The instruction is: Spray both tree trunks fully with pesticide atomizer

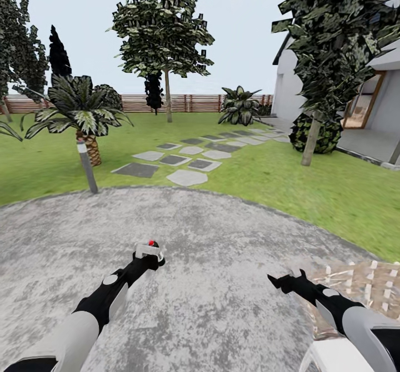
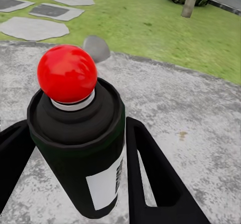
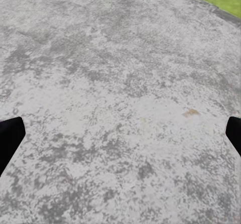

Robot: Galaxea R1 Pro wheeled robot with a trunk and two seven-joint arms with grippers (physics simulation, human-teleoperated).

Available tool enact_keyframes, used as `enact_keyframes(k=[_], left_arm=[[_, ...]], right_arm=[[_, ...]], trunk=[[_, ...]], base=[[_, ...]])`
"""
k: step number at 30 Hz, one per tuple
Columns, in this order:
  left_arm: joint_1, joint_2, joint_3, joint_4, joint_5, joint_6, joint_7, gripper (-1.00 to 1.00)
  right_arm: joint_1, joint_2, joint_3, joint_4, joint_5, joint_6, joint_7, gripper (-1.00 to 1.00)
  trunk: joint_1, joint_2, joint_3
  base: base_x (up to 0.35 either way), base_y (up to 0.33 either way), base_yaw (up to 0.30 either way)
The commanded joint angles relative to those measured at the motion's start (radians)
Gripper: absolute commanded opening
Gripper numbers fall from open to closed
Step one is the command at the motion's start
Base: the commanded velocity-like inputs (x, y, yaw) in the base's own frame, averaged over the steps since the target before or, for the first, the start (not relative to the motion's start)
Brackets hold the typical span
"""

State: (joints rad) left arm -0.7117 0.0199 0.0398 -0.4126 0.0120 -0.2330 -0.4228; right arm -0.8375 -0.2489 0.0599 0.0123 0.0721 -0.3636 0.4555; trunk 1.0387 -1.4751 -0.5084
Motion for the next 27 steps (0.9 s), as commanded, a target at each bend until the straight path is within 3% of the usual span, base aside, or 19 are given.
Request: enact_keyframes(k=[1, 27], left_arm=[[0.000, 0.000, 0.000, 0.000, 0.000, 0.000, 0.001, -1.00], [0.000, 0.000, -0.001, 0.000, 0.000, 0.003, 0.001, -1.00]], right_arm=[[0.000, 0.000, 0.000, 0.000, 0.000, 0.000, 0.000, 1.00], [0.000, 0.000, 0.000, 0.001, 0.000, 0.000, -0.001, 1.00]], trunk=[[0.000, 0.000, 0.000], [0.000, 0.000, 0.000]], base=[[0.345, 0.074, 0.000], [0.345, 0.076, 0.000]])
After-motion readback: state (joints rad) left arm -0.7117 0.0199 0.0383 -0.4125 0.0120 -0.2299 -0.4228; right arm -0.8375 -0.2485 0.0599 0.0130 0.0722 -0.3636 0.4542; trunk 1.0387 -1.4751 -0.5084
